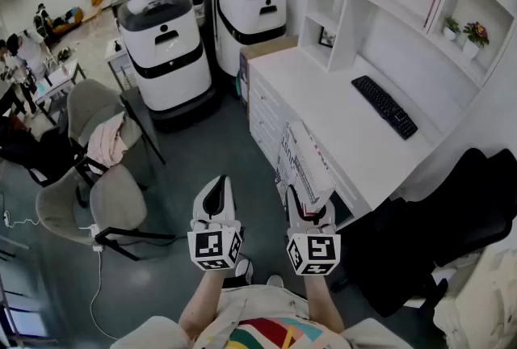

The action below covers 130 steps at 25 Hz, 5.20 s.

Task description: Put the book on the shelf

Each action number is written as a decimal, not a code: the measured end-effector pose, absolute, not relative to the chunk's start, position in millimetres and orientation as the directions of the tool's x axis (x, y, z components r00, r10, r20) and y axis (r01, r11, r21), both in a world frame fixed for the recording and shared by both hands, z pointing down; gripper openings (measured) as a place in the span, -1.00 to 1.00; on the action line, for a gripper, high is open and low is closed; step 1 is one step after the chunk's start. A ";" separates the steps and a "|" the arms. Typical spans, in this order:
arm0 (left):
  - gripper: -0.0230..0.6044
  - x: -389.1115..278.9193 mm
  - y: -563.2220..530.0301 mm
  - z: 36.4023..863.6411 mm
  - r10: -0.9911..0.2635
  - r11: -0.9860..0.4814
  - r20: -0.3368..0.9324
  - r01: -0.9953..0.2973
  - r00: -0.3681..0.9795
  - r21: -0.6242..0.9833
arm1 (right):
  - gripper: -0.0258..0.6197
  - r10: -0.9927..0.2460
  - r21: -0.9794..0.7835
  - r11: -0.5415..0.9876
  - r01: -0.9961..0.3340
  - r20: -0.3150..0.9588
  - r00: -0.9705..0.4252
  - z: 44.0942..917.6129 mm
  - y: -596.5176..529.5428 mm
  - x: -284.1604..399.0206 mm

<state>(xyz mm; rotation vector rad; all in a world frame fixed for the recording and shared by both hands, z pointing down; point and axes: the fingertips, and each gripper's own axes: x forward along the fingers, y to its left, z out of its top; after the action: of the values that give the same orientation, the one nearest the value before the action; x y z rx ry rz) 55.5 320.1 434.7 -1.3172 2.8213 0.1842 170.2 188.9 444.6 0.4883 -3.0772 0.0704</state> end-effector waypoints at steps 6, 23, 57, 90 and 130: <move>-0.92 46.2 332.0 438.4 -0.750 0.650 -0.063 -0.752 -0.658 0.111 | -0.43 -0.290 -0.047 0.955 -0.292 0.042 -0.956 447.1 197.2 161.4; -0.92 1.6 395.2 451.2 -0.648 0.748 -0.055 -0.649 -0.760 0.140 | -0.43 -0.220 -0.078 0.971 -0.226 0.074 -0.973 458.6 225.2 119.0; -0.92 -113.2 321.5 506.7 -0.637 0.768 0.053 -0.628 -0.769 0.126 | -0.43 -0.201 0.006 0.979 -0.203 0.155 -0.967 504.9 153.3 11.4; -0.92 -121.0 -245.2 409.3 -0.987 0.135 -0.100 -0.988 -0.128 -0.073 | -0.43 -0.778 -0.012 0.628 -0.778 -0.058 -0.626 428.9 -264.9 58.5; -0.92 -224.1 -264.8 319.1 -0.877 -0.380 -0.285 -0.921 0.387 -0.082 | -0.43 -0.987 -0.002 0.018 -1.000 -0.158 -0.017 373.2 -183.7 -28.4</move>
<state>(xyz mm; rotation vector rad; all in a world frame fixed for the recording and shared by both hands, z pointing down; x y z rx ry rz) -224.1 -264.8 319.1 -2.4188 1.5985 0.2860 -28.4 -183.7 373.2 2.2788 -2.3193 -0.1785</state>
